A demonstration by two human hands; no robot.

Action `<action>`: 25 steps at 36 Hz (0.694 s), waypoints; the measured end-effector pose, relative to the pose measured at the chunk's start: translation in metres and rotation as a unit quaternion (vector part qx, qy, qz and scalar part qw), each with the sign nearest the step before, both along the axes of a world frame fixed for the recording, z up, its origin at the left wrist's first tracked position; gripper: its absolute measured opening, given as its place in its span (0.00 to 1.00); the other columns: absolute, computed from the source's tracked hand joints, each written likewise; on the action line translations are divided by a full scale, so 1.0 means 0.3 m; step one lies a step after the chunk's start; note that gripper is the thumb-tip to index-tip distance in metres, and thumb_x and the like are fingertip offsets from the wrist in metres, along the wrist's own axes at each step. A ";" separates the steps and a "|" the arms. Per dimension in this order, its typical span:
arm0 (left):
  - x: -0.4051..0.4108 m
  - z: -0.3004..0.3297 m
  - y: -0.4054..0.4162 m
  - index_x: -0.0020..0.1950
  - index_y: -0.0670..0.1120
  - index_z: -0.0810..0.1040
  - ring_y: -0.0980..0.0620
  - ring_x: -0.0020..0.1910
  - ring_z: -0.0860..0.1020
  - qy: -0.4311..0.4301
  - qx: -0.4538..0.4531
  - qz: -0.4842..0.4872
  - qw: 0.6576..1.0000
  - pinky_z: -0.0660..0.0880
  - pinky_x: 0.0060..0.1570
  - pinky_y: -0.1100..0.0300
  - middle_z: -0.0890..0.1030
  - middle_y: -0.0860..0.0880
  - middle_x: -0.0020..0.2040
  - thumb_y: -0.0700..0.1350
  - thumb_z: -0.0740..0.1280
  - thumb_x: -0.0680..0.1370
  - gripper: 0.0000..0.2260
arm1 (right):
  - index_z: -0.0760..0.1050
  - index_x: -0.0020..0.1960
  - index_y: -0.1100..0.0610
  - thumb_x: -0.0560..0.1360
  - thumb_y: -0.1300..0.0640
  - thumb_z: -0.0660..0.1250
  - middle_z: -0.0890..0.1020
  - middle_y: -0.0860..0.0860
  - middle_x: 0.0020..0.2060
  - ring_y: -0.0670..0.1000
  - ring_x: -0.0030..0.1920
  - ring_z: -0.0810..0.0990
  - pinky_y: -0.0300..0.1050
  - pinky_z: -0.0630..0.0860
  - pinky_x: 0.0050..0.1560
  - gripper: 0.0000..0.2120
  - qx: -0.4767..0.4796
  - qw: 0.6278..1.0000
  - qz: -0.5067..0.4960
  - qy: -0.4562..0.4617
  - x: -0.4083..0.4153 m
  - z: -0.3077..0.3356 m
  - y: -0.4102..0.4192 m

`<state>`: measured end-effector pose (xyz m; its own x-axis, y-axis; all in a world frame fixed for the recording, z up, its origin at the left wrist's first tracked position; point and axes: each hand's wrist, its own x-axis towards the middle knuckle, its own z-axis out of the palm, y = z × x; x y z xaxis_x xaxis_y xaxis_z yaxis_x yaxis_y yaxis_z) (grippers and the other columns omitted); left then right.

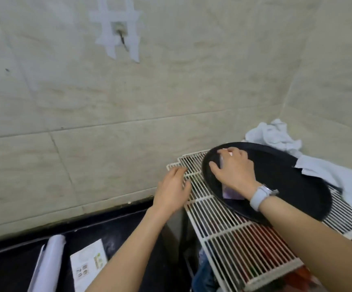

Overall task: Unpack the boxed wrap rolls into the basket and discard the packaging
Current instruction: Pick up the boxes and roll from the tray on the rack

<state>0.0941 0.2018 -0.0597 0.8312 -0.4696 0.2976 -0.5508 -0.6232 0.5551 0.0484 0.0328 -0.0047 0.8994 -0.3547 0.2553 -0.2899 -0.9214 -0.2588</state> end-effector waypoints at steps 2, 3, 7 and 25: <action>0.004 -0.015 -0.090 0.73 0.45 0.62 0.47 0.73 0.63 0.021 0.057 -0.019 0.998 0.62 0.71 0.47 0.65 0.45 0.73 0.50 0.58 0.79 0.23 | 0.59 0.71 0.50 0.72 0.36 0.58 0.63 0.58 0.70 0.63 0.67 0.62 0.59 0.66 0.63 0.33 0.015 0.996 -0.034 0.081 -0.010 -0.030 -0.069; 0.001 -0.022 -0.135 0.74 0.47 0.60 0.47 0.74 0.60 0.032 0.085 -0.023 0.996 0.60 0.72 0.46 0.63 0.45 0.75 0.52 0.57 0.79 0.24 | 0.56 0.72 0.50 0.71 0.34 0.59 0.61 0.58 0.70 0.63 0.67 0.62 0.59 0.65 0.63 0.35 0.031 0.992 -0.042 0.111 -0.016 -0.046 -0.103; -0.023 -0.057 -0.205 0.76 0.49 0.54 0.50 0.77 0.52 0.070 0.153 -0.026 0.985 0.52 0.73 0.43 0.55 0.49 0.78 0.57 0.54 0.79 0.27 | 0.49 0.74 0.47 0.71 0.38 0.61 0.61 0.60 0.67 0.65 0.64 0.66 0.57 0.67 0.61 0.37 0.143 0.977 -0.039 0.151 -0.027 -0.080 -0.155; -0.037 -0.058 0.090 0.66 0.47 0.71 0.45 0.66 0.71 0.044 0.029 0.112 0.992 0.67 0.65 0.46 0.73 0.47 0.67 0.49 0.60 0.78 0.18 | 0.56 0.74 0.52 0.75 0.52 0.61 0.66 0.54 0.71 0.56 0.68 0.68 0.49 0.67 0.63 0.29 0.359 0.923 0.112 -0.081 -0.051 0.097 0.127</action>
<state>0.0828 0.2288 -0.0769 0.9381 -0.2847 0.1975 -0.3464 -0.7563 0.5550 0.0330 0.0710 0.0245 0.9415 -0.2939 0.1648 -0.0164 -0.5283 -0.8489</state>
